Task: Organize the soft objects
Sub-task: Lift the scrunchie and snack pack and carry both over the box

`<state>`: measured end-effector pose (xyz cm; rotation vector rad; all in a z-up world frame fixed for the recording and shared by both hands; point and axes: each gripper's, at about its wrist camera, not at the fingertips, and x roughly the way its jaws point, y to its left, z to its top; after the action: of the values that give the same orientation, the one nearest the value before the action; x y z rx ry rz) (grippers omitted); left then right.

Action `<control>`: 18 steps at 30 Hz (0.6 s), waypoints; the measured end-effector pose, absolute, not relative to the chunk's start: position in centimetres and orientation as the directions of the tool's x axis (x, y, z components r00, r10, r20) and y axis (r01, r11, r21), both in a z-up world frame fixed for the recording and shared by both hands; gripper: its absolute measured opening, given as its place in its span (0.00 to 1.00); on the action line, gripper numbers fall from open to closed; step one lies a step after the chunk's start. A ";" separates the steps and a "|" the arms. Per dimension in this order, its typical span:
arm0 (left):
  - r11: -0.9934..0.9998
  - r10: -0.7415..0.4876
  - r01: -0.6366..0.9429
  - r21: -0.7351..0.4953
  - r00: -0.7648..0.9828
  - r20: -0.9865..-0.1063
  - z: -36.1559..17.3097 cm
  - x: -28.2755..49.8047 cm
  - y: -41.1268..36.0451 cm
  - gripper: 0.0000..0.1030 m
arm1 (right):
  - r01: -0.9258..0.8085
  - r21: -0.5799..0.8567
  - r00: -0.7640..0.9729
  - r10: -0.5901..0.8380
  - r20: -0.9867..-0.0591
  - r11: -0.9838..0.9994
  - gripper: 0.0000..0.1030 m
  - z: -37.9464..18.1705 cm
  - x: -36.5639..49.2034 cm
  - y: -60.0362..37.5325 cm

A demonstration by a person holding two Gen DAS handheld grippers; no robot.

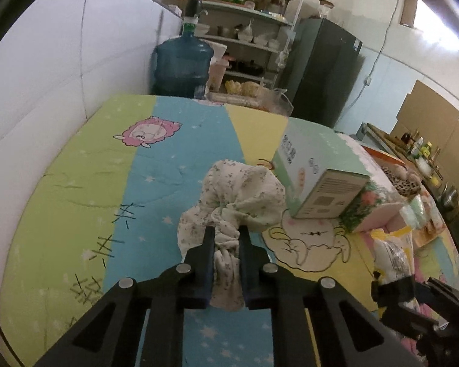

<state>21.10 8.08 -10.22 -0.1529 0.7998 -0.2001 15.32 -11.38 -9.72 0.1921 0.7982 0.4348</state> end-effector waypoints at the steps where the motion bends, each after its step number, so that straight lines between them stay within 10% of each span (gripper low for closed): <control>1: 0.971 -0.230 0.119 -0.206 0.684 -0.692 -10.1 20.8 7.8 0.14 | -0.302 0.328 0.619 0.445 -0.647 0.895 0.52 -9.7 15.2 -11.6; 18: 0.975 -0.224 0.185 -0.126 0.788 -0.574 -4.8 15.4 1.0 0.14 | -0.259 0.331 0.702 0.412 -0.581 0.907 0.52 -7.4 13.2 -15.6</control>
<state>15.39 1.02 -4.84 -0.0643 0.6261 -0.2205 13.19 -15.57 -7.42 0.2317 0.6995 0.3776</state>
